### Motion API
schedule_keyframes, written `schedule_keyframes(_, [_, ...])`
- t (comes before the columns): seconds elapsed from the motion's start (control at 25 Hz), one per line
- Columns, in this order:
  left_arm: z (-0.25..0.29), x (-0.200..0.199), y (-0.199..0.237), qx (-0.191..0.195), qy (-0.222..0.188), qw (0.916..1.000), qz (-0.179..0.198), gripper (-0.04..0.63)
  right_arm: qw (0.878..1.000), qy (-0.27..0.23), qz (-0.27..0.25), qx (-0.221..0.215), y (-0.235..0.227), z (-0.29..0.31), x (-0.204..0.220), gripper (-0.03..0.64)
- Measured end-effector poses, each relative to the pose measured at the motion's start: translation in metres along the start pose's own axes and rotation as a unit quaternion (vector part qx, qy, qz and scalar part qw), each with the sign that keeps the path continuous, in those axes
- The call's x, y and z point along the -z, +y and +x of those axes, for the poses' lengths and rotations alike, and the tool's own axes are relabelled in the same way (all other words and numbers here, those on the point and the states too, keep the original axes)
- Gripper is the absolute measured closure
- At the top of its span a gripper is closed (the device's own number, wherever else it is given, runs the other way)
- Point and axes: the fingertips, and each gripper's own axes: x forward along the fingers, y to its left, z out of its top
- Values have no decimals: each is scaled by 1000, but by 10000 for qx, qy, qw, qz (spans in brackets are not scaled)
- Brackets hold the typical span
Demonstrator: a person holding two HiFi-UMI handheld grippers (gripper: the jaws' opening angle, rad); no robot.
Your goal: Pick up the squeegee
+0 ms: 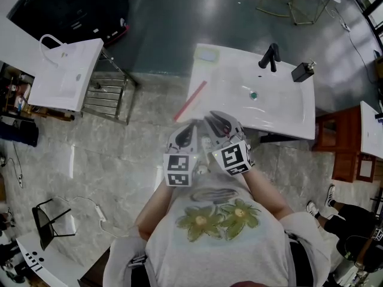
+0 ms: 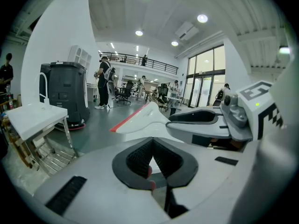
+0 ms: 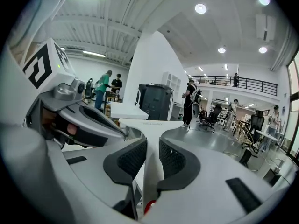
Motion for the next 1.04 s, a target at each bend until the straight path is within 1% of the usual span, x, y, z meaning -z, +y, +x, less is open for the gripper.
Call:
schedule_keyframes(0.48, [-11, -3, 5, -121, -116, 9999, 16, 584, 9995, -283, 44, 161, 2, -13, -13, 528])
schedule_keyframes(1.04, [-10, -3, 0, -124, -146, 9998, -59, 584, 9994, -262, 58, 216, -3, -19, -12, 528])
